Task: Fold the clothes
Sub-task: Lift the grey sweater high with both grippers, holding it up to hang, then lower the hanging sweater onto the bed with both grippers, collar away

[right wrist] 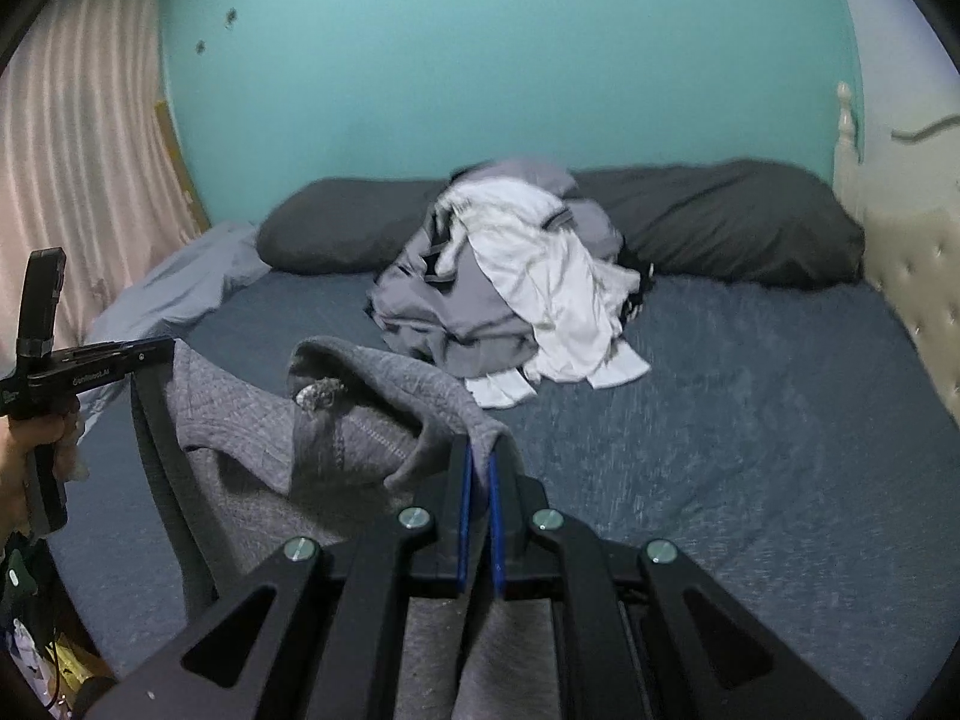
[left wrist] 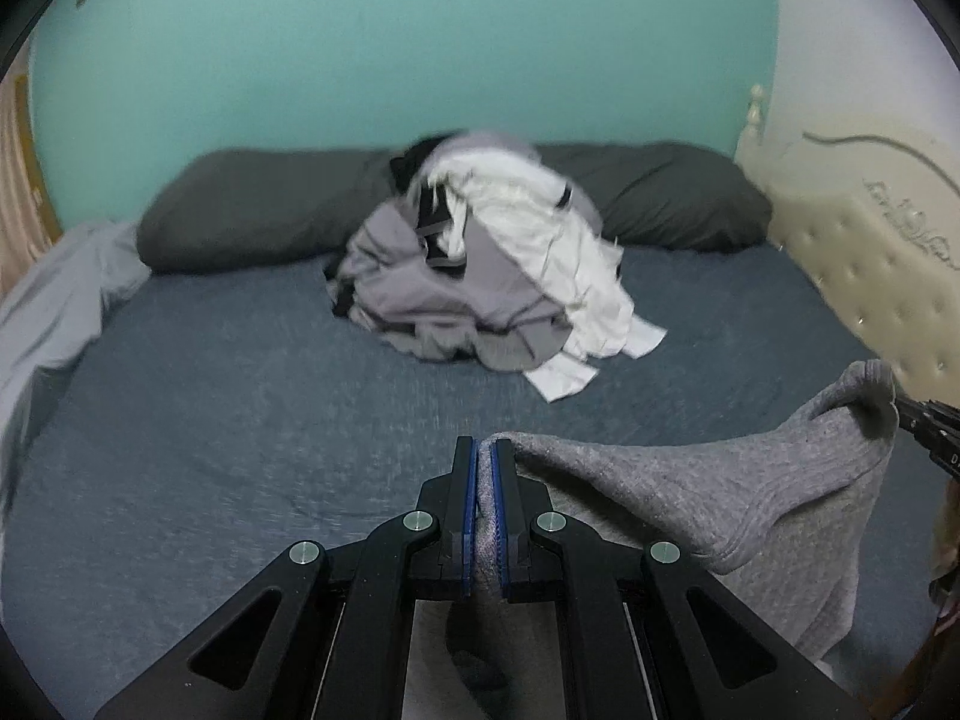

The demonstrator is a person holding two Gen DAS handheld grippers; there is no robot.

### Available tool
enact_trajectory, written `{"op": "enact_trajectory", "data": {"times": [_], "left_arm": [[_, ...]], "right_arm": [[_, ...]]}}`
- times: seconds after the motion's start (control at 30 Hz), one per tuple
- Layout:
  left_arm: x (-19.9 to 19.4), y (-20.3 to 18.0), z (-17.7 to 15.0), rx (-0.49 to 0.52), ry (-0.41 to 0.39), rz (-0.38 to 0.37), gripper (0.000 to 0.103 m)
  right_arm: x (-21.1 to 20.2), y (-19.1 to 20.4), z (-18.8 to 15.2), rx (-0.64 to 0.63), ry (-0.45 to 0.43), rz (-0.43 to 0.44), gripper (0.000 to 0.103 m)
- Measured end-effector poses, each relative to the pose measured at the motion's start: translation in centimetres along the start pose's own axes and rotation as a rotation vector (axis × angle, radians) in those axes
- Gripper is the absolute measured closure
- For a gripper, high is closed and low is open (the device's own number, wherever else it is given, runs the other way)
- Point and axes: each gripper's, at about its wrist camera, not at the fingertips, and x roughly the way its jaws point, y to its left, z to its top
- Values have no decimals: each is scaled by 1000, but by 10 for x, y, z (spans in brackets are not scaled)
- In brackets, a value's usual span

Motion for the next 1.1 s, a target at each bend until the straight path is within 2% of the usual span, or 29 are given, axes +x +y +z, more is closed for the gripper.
{"op": "enact_trajectory", "data": {"times": [0.17,0.37,0.6,0.7,0.8,1.1], "left_arm": [[78,8,1,-25,76,3,98],[144,14,4,-31,128,10,98],[185,19,15,-33,143,17,98],[203,27,17,-65,160,10,98],[228,33,15,-94,198,9,98],[295,31,-23,-53,362,45,95]], "right_arm": [[68,-32,-8,38,63,0,98],[128,-61,-12,78,110,-7,98],[175,-83,-6,101,139,-8,98],[192,-91,-3,113,153,-14,98],[215,-100,-7,154,198,-16,98],[279,-116,-36,202,362,-52,98]]}}
